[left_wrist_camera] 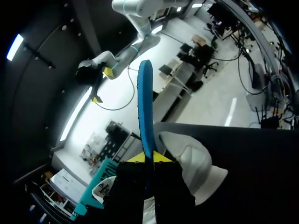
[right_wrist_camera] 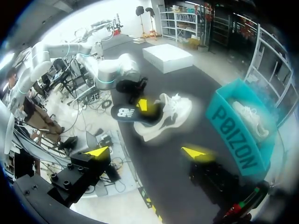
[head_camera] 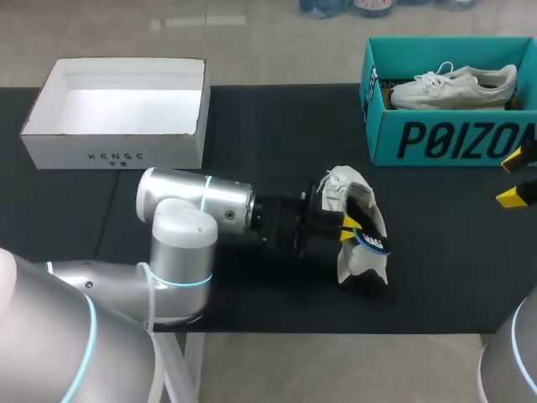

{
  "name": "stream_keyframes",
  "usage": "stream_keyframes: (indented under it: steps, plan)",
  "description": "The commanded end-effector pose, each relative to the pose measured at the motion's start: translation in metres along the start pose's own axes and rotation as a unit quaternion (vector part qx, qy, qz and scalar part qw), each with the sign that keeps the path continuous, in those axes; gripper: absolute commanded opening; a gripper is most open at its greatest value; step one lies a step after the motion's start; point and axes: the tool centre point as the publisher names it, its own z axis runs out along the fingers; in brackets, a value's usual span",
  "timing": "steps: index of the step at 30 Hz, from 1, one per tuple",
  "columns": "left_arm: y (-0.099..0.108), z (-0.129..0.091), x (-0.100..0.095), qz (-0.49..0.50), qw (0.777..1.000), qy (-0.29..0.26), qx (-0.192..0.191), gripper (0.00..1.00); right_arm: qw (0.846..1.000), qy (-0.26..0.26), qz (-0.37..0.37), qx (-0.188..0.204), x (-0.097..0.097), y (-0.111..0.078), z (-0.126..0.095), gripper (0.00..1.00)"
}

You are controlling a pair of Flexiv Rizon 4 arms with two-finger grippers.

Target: Take the shoe out of the shoebox, open the shoe tongue, remove and reinsert the insole, then place the shoe into the shoebox

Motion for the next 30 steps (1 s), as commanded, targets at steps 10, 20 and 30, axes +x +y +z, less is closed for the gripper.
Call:
stream_keyframes:
  steps: [10, 20, 30]
  plan:
    - [0.028, 0.004, 0.004, -0.001, 1.000, -0.015, -0.021, 0.00, 1.000, -0.001, 0.001, 0.001, 0.001, -0.001, 0.001, 1.00]
    - [0.043, 0.003, -0.002, 0.003, 0.999, -0.013, -0.035, 0.02, 1.000, -0.001, 0.001, 0.001, 0.001, -0.001, 0.001, 1.00]
    - [0.023, -0.004, -0.005, 0.007, 0.999, -0.007, -0.037, 0.79, 1.000, -0.001, 0.001, 0.001, 0.001, -0.001, 0.001, 1.00]
